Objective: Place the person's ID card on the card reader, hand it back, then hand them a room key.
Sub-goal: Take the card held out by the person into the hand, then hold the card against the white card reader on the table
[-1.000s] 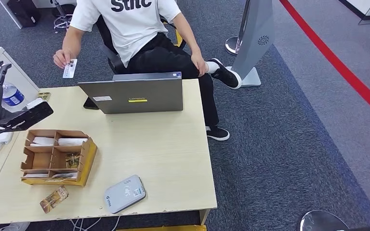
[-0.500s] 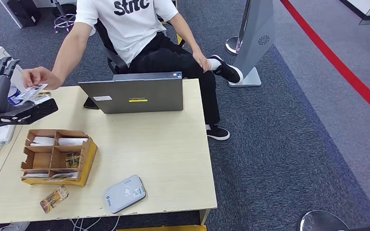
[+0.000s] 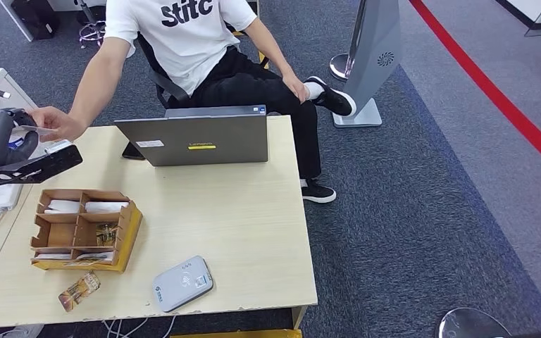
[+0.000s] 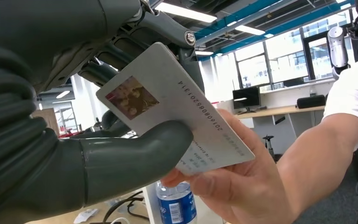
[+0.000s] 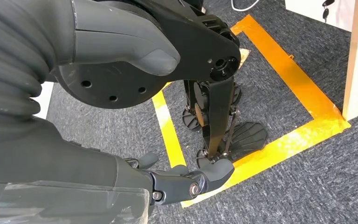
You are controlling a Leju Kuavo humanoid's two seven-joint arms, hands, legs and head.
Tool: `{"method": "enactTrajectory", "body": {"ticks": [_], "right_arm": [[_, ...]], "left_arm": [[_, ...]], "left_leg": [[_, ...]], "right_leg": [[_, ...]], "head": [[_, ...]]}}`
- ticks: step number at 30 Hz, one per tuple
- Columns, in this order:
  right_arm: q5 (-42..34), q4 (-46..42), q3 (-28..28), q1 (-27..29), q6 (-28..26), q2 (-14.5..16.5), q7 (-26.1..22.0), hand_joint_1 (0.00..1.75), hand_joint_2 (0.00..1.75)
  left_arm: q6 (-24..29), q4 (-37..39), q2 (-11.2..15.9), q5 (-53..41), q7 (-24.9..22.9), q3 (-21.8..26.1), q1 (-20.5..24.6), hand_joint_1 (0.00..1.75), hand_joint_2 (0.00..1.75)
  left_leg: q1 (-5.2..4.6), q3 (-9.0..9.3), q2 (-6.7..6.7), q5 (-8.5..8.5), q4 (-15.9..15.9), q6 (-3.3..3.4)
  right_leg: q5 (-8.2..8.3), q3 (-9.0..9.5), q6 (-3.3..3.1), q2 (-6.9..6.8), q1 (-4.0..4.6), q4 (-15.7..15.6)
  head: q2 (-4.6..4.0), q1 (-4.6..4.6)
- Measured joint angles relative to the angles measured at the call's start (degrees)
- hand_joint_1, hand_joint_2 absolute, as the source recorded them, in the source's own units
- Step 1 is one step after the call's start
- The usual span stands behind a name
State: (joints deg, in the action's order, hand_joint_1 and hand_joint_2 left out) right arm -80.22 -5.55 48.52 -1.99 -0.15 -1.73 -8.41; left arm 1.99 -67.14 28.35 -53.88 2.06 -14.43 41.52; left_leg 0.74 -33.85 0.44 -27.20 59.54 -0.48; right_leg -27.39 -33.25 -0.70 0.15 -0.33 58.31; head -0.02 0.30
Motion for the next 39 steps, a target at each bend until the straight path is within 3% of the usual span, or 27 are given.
{"method": "enactTrajectory", "body": {"ticks": [12, 17, 25, 30, 39], "right_arm": [[-1.26, 0.07, 0.29, -0.03, 0.02, 0.00, -0.35, 0.00, 1.75], [-2.66, 0.19, 0.29, 0.00, -0.64, 0.07, -0.10, 0.00, 1.75], [-4.92, 0.89, 0.29, 0.06, -1.22, 1.13, 0.03, 0.00, 1.75], [-5.10, 1.30, 0.45, 0.04, -1.19, 1.73, -0.15, 0.00, 1.75], [-6.16, 1.79, 1.40, 0.03, -0.30, 2.48, -1.45, 0.00, 1.75]], "left_arm": [[-0.40, -1.89, 0.37, 2.31, 0.26, 0.00, -1.62, 1.75, 1.75], [0.27, -8.60, 1.08, 2.74, 1.10, 0.00, -7.83, 1.75, 1.75], [3.14, -24.01, 0.44, -0.59, 2.63, -1.08, -22.87, 1.75, 1.75], [3.23, -28.30, -0.83, -1.24, 4.16, -2.82, -27.14, 1.75, 1.75], [3.71, -30.03, -3.89, -5.22, 4.41, -10.45, -31.92, 1.75, 1.75]], "left_leg": [[0.00, -0.01, 0.00, 0.00, 0.00, 0.00], [-0.01, -0.02, 0.01, -0.01, -0.01, 0.00], [-0.02, -0.07, 0.01, -0.05, -0.02, 0.00], [-0.03, -0.06, -0.01, -0.05, -0.02, 0.00], [-0.03, -0.06, -0.02, -0.05, -0.02, 0.00]], "right_leg": [[0.00, 0.00, 0.00, 0.00, 0.00, 0.00], [-0.02, -0.01, 0.00, 0.02, -0.01, -0.01], [-0.07, -0.06, 0.06, 0.04, -0.03, -0.04], [-0.07, -0.05, 0.06, 0.02, -0.03, -0.04], [-0.06, -0.04, 0.06, 0.01, -0.03, -0.04]], "head": [[0.01, 0.01], [0.00, 0.00], [0.01, 0.01], [0.00, -0.01], [0.01, 0.00]]}}
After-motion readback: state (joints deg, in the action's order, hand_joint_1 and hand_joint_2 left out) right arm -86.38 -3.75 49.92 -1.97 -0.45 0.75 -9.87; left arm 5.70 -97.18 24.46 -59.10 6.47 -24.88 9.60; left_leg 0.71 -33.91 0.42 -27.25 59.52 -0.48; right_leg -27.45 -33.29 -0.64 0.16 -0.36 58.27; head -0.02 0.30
